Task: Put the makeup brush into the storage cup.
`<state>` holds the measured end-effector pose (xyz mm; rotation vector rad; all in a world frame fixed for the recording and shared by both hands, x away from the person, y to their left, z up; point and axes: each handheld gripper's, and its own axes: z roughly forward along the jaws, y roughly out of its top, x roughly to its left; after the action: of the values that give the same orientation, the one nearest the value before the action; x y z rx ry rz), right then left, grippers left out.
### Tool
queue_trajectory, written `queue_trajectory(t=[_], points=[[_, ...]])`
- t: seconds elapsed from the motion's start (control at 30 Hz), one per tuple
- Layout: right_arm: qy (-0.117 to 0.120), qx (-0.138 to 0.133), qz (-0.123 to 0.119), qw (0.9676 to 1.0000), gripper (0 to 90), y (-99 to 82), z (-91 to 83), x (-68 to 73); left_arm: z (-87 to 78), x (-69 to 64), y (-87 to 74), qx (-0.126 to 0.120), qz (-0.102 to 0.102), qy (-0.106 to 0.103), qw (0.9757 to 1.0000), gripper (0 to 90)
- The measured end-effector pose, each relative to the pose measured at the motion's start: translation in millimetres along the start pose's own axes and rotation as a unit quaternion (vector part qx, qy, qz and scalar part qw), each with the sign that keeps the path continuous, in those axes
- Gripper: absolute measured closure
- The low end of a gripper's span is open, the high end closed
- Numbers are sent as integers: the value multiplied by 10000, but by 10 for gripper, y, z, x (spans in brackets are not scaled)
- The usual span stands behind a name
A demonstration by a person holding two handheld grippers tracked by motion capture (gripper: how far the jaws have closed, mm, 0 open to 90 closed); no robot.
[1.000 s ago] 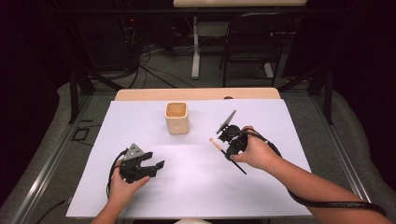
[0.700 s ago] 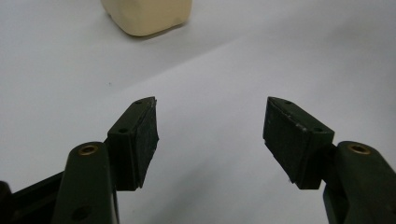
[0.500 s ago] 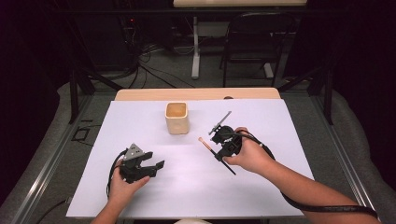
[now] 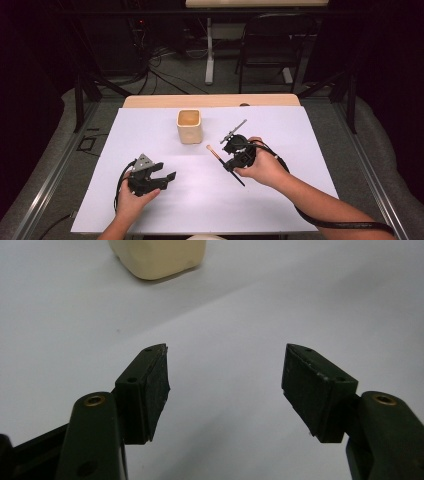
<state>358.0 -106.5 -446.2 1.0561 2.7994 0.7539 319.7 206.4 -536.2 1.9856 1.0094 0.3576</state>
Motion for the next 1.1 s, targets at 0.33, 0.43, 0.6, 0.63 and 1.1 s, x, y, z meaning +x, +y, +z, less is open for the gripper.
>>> queue_trajectory(t=[0.33, 0.43, 0.6, 0.63, 1.1], points=[[118, -324, -66, 9994, 834, 24, 34, 29, -8, 3, 1, -2, -31, 32, 10000, 351], [165, -449, -69, 9988, 834, 16, 53, 26, -10, 4, 2, -3, -34, 22, 10000, 351], [242, -650, -109, 9975, 834, -13, 57, 38, -8, 6, 1, -45, -40, 18, 10000, 351], [242, -650, -109, 9975, 834, -13, 57, 38, -8, 6, 1, -45, -40, 18, 10000, 351], [407, -1364, -65, 9898, 834, -127, 150, 87, -24, -20, 15, -117, -42, -25, 9999, 351]])
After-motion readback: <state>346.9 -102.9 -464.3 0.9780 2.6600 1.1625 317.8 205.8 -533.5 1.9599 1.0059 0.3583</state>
